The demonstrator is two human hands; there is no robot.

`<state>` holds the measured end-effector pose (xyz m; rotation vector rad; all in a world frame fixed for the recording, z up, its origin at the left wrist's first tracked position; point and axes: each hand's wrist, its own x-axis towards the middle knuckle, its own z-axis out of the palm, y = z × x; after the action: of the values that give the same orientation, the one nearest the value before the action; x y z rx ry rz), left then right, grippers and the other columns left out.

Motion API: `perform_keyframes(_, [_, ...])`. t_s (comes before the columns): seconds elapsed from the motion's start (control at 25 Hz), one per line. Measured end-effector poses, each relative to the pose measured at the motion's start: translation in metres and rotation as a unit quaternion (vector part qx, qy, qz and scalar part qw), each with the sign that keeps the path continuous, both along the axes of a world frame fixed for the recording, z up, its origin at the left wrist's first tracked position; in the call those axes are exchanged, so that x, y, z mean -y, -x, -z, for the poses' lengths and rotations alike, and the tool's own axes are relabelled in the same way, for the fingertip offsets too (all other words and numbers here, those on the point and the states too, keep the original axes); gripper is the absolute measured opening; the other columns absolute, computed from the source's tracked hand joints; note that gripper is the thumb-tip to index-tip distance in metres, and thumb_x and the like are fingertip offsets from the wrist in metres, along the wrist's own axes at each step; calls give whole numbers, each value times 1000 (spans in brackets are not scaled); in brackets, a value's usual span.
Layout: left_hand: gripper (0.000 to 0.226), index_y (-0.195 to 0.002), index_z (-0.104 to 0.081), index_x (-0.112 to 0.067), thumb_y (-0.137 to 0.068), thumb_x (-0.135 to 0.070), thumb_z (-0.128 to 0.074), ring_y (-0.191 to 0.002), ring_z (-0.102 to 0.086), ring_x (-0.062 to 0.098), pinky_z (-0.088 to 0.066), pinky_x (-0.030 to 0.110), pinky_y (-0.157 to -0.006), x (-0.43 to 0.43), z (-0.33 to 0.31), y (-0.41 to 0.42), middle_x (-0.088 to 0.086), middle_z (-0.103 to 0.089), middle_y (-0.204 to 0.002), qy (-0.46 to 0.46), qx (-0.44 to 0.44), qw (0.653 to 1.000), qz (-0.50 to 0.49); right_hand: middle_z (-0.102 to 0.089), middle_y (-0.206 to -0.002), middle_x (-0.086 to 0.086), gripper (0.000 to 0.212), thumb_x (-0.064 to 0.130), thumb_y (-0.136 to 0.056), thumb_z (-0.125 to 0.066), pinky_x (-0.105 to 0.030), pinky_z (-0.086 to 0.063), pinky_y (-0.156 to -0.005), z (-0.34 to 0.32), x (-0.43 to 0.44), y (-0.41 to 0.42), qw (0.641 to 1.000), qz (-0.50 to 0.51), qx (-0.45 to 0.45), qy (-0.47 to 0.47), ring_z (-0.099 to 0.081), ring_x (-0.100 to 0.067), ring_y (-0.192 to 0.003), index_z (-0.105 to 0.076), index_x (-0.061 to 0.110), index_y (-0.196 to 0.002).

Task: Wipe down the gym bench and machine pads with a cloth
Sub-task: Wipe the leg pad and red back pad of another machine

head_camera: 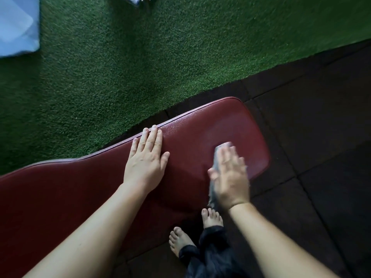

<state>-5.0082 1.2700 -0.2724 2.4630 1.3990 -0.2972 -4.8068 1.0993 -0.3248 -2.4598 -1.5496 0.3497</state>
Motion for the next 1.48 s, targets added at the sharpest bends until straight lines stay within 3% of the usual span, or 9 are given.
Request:
perform_keyframes(0.2, [71, -166, -1, -22, -107, -49, -30, -158, 16, 13, 9, 38, -128, 0, -3, -3, -8, 13, -172, 8, 7, 1000, -6, -18, -170, -15, 80, 55, -100, -27, -57, -21, -124, -13, -31, -32, 985, 166, 2, 48, -17, -32, -158, -25, 4, -161])
perform_keyframes(0.4, [74, -166, -11, -20, -102, -54, -21, -160, 6, 15, 2, 40, -129, 2, 5, 5, -4, 2, -174, -21, 22, 1000, 8, -21, -170, -11, 77, 49, -97, -42, -49, -17, -123, -18, 0, 84, 986, -166, 12, -2, -17, -28, -158, -27, 10, -162])
perform_keyframes(0.6, [70, -166, -9, -20, -105, -53, -24, -160, 9, 16, 2, 39, -130, -1, 6, 13, -3, 2, -174, -13, 29, 999, 36, -14, -171, -13, 77, 53, -101, -23, -56, -18, -125, -10, -25, -9, 992, 118, -15, 52, -14, -30, -158, -22, 6, -162])
perform_keyframes(0.68, [69, -166, -12, -19, -107, -49, -30, -160, 7, 18, 1, 39, -130, -3, 6, 18, -1, -2, -174, -5, 40, 998, 50, -15, -171, -15, 78, 52, -100, -24, -57, -19, -124, -18, -34, 16, 988, 149, 5, 42, -14, -31, -158, -22, 5, -162])
perform_keyframes(0.84, [67, -163, -26, -18, -104, -50, -27, -160, -6, 23, -11, 44, -129, -10, 6, 32, 2, -16, -173, -28, 57, 993, 96, -14, -171, -13, 74, 47, -100, -39, -50, -10, -127, -33, -16, 151, 990, -137, -15, 17, -9, -29, -159, -25, 9, -162])
perform_keyframes(0.92, [67, -163, -28, -21, -103, -51, -27, -160, -7, 23, -11, 47, -129, -16, 4, 44, 1, -16, -173, -30, 53, 994, 90, -17, -171, -9, 72, 46, -100, -40, -50, -16, -124, -24, -11, 133, 982, -185, 18, -10, -13, -27, -159, -26, 13, -162])
perform_keyframes(1.12, [65, -164, -24, -25, -105, -47, -38, -160, -5, 17, -7, 48, -129, -31, 0, 84, -4, -14, -173, -35, 44, 998, 30, -10, -172, -12, 74, 50, -103, -22, -56, -17, -125, -23, -33, 28, 987, 148, -15, 56, -8, -27, -159, -16, 7, -163])
perform_keyframes(1.36, [67, -163, -24, -31, -101, -55, -24, -159, -12, 19, -14, 50, -128, -36, -2, 99, -3, -19, -172, -35, 39, 998, 37, -19, -171, -9, 69, 45, -101, -35, -51, -21, -124, -32, -51, 137, 979, -205, 13, 2, -15, -26, -159, -28, 12, -162])
perform_keyframes(1.48, [67, -164, -22, -30, -102, -55, -24, -160, -12, 18, -12, 50, -129, -34, -2, 108, -4, -19, -172, -37, 38, 998, 37, -14, -171, -12, 72, 45, -101, -25, -55, -22, -124, -25, -87, 59, 998, -49, 14, 34, -11, -29, -159, -21, 9, -163])
